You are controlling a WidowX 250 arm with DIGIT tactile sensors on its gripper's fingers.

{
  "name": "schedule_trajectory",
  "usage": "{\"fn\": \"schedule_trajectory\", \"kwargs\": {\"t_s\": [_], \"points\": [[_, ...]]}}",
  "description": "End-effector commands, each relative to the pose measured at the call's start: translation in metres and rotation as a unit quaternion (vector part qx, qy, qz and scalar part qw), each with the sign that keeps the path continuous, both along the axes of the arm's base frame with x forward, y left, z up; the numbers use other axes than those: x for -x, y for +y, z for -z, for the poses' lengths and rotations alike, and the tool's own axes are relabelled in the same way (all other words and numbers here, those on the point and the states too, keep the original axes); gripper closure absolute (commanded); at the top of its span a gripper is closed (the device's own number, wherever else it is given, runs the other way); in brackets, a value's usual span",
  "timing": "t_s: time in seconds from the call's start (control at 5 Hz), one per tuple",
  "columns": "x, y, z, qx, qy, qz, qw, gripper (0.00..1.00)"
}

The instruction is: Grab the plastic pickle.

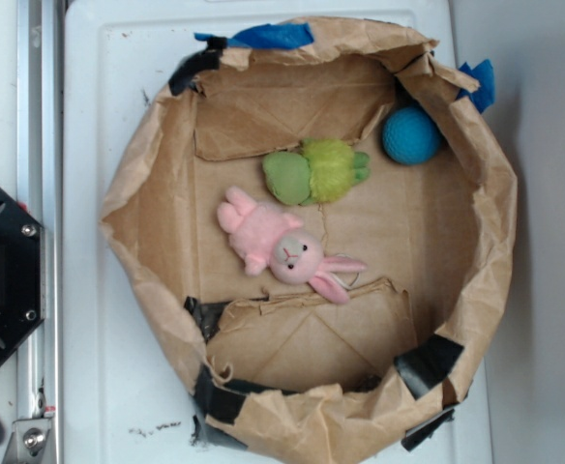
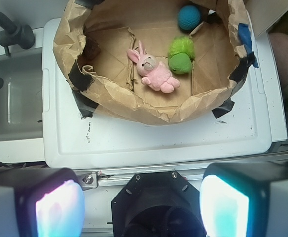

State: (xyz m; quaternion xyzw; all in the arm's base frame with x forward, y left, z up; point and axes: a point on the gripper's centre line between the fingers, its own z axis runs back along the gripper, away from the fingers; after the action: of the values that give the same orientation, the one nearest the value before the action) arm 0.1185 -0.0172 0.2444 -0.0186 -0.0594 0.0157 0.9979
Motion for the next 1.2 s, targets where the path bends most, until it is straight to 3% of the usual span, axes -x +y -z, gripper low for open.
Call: {"fn": "schedule_trajectory", "kwargs": {"t_s": [0.0,0.2,0.4,0.6,0.8,1.0], "points": [[0.0,0.0,0.0,0.0,0.0,0.0,1.0,0.0],[-0.05,0.0,-0.003,-0.002,-0.023,-0.022,0.999,0.0],[-0.092,0.003,-0.005,0.021,-0.011,-0.032,0.999,0.0],[-0.105,-0.01,0.013,0.026,-0.005,0.048,0.999,0.0],[-0.104,-0.014,0.039,0.032,0.03,0.171,0.984,0.0],[-0.104,-0.014,0.039,0.032,0.03,0.171,0.984,0.0]]}}
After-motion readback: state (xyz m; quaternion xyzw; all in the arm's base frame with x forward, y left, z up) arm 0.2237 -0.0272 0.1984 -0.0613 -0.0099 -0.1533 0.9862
